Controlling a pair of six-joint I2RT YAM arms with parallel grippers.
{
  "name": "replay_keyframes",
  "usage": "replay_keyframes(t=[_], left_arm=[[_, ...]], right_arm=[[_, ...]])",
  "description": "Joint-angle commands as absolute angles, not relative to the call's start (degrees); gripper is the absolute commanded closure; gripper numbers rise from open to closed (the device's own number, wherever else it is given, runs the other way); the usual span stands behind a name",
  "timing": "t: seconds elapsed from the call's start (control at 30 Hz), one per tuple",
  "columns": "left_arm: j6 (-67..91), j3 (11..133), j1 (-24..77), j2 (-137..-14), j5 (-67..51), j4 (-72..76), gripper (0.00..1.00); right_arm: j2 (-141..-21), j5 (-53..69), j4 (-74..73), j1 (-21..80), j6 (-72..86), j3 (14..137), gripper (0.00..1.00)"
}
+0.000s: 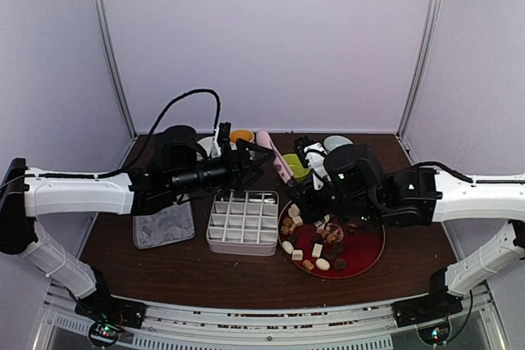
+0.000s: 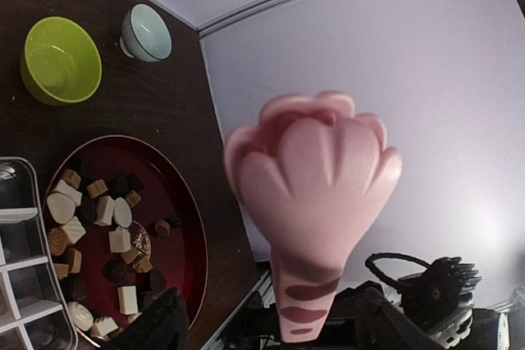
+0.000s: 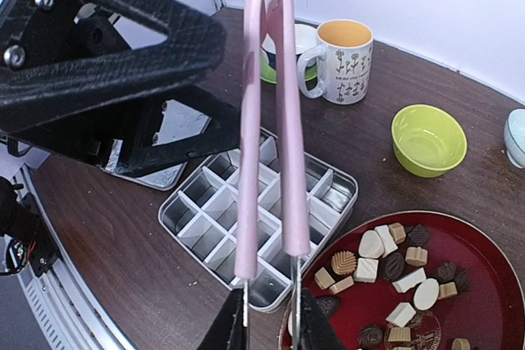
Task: Pack the chocolate
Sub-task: Adjust the clamp, then pick up the fake chocolate from the plate.
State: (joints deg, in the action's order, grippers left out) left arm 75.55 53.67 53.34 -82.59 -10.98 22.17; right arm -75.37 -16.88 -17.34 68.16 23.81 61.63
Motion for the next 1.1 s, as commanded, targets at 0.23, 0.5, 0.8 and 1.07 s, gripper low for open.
replay_keyframes(t=[0.23, 0.5, 0.8, 1.07], left_arm=[[68.3, 50.7, 53.2, -73.7, -6.7, 16.6, 0.25], [61.3, 53.1, 53.2, -69.1, -3.5, 3.8, 0.26], [55.1, 55.6, 53.2, -67.1, -1.0, -4.7, 0.26], [52.3, 56.4, 53.2, -66.3, 0.0, -7.3, 0.26]], right_arm=[[-64.9, -18.3, -30.3, 63.2, 28.4, 57.2, 0.82], [-58.2, -11.4, -42.3, 59.7, 34.1, 50.3, 0.79], [-56.0, -9.4, -52.7, 57.9, 40.0, 46.5, 0.73], [-53.7, -8.6, -52.8, 55.1, 41.9, 43.1, 0.64]])
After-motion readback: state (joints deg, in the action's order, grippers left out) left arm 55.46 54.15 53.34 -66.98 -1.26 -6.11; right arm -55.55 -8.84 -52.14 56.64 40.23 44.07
